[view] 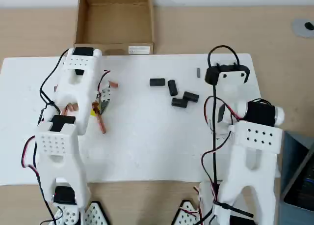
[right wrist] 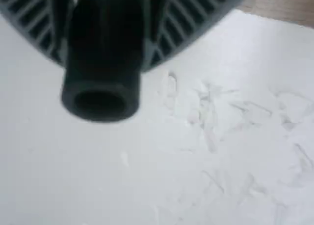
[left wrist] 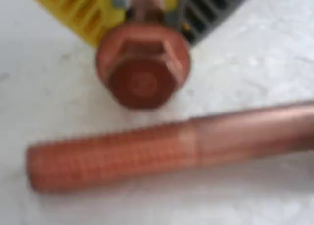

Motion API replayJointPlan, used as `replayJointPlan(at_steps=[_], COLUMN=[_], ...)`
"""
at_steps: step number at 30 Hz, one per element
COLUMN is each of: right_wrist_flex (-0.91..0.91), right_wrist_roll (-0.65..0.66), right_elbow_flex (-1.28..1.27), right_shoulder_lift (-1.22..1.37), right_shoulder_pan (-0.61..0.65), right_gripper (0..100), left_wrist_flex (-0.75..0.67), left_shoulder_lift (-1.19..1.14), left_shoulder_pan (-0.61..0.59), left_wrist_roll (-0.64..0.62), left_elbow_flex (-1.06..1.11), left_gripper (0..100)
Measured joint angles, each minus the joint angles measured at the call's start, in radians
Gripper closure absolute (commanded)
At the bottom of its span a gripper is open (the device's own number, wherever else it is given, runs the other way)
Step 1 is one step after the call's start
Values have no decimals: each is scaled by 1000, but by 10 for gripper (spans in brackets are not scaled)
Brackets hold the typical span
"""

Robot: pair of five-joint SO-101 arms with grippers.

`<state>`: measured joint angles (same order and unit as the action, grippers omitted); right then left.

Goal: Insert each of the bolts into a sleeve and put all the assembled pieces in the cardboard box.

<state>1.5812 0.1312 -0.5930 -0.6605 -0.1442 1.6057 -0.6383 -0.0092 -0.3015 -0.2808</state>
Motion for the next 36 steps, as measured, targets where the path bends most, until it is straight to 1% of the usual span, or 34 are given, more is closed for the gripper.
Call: replayJointPlan(at_steps=[6,10,15,20,24,30,33,36], right_wrist_flex=[0,20,100,167,175,175,155,100], right_wrist_roll=[0,0,0,0,0,0,0,0], right_elbow_flex=[0,23,117,201,221,222,198,100], right_shoulder_lift=[0,0,-3,-8,-35,-233,-350,-454], right_shoulder_pan=[0,0,0,0,0,0,0,0], right_gripper=[984,986,987,987,988,988,988,988], left_wrist_flex=[32,86,120,124,124,129,130,100], left_shoulder_lift=[8,63,252,471,660,950,1091,1218], left_shoulder_pan=[0,-12,-11,-8,-8,-8,-8,-8], left_wrist_roll=[5,41,132,224,301,445,471,471], left_elbow_flex=[-32,-43,-64,-57,32,262,397,531], left_gripper=[998,998,998,998,998,998,998,998])
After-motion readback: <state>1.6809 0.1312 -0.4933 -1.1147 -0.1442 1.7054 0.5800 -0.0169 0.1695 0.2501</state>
